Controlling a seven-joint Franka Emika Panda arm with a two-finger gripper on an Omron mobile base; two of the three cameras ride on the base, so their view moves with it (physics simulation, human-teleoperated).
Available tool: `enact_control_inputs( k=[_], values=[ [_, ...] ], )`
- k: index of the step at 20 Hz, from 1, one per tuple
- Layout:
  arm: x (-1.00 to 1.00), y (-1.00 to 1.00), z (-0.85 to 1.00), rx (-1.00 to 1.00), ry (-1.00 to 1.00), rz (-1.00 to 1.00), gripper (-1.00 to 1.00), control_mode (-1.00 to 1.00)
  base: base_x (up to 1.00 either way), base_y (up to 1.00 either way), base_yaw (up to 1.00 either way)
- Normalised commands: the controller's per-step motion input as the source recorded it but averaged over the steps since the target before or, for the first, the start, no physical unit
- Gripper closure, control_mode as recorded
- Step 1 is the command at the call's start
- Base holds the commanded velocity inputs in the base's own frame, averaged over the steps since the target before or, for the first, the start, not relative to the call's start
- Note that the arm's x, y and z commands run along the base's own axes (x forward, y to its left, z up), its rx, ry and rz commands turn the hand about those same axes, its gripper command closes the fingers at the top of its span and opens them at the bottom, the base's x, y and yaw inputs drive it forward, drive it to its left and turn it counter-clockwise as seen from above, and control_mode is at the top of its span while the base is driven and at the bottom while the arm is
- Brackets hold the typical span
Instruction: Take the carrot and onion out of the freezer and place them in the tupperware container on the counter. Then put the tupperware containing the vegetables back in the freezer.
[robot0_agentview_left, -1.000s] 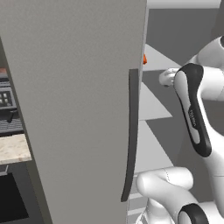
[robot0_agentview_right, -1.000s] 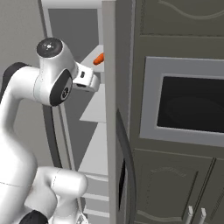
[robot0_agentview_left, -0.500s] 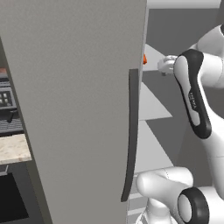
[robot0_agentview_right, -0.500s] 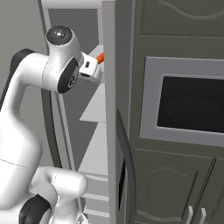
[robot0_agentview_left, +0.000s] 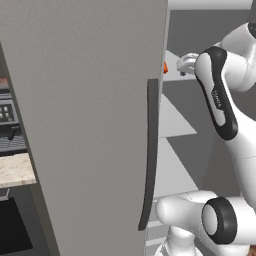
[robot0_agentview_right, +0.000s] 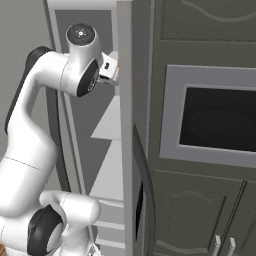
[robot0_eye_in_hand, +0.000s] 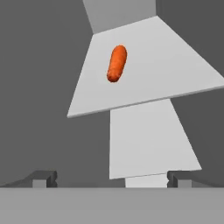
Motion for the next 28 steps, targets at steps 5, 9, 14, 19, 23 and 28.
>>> enact_control_inputs(
  k=[5,9,14,19,23,28],
  values=[
    [0.29,0.0,0.0,0.0,-0.12,0.0,-1.0,-1.0,0.0,0.0,0.0],
    [0.45,0.0,0.0,0.0,0.0,0.0,-1.0,-1.0,0.0,0.0,0.0],
    [0.51,0.0,0.0,0.0,0.04,0.0,-1.0,-1.0,0.0,0.0,0.0],
    [0.51,0.0,0.0,0.02,0.02,0.0,-1.0,-1.0,0.0,0.0,0.0],
    [0.48,0.0,0.0,0.03,0.06,0.03,-1.0,-1.0,0.0,0.0,0.0],
    [0.5,0.0,0.0,0.0,0.12,0.05,-1.0,-1.0,0.0,0.0,0.0]
  ],
)
